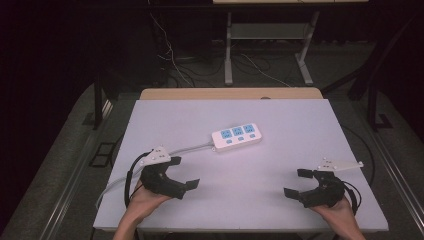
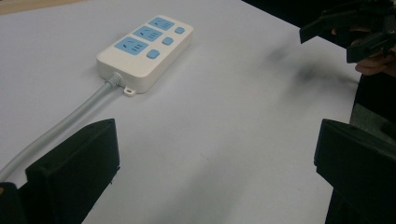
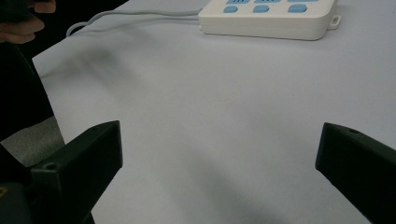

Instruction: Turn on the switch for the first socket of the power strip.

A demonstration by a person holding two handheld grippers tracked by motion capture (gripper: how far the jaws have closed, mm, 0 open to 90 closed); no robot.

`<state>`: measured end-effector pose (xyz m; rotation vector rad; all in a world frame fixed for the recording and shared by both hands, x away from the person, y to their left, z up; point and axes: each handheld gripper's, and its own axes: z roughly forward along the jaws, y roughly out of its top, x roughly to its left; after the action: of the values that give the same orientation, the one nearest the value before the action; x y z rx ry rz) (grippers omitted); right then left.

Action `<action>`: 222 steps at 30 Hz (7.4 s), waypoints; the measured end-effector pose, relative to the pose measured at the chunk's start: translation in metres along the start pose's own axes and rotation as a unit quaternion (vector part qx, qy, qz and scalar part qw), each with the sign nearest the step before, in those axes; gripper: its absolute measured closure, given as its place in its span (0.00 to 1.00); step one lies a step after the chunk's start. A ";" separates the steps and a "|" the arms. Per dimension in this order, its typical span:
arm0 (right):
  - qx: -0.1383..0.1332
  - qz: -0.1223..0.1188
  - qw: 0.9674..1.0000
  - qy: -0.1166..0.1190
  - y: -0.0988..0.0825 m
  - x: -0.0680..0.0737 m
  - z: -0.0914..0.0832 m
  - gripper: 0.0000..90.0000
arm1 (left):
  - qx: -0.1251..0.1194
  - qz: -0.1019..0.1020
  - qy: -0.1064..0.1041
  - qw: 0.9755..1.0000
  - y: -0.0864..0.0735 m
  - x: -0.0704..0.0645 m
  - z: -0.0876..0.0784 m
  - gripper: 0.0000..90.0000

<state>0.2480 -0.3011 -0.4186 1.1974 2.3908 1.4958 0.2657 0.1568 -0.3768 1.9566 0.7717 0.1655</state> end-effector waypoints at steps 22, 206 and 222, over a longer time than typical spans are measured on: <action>-0.005 -0.003 1.000 -0.001 0.000 0.001 -0.001 0.00 | 0.030 0.013 -0.007 0.999 0.033 0.010 0.017 0.00; 0.002 -0.015 1.000 0.000 -0.002 0.001 -0.003 0.00 | 0.198 0.036 -0.050 0.978 0.095 0.082 0.192 0.99; -0.006 -0.014 1.000 0.002 -0.001 0.002 -0.005 0.00 | 0.177 0.013 -0.046 0.983 0.085 0.084 0.190 1.00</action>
<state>0.2441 -0.3041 -0.4158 1.1555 2.3869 1.5054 0.4507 0.0358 -0.4182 2.2915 0.7530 -0.0524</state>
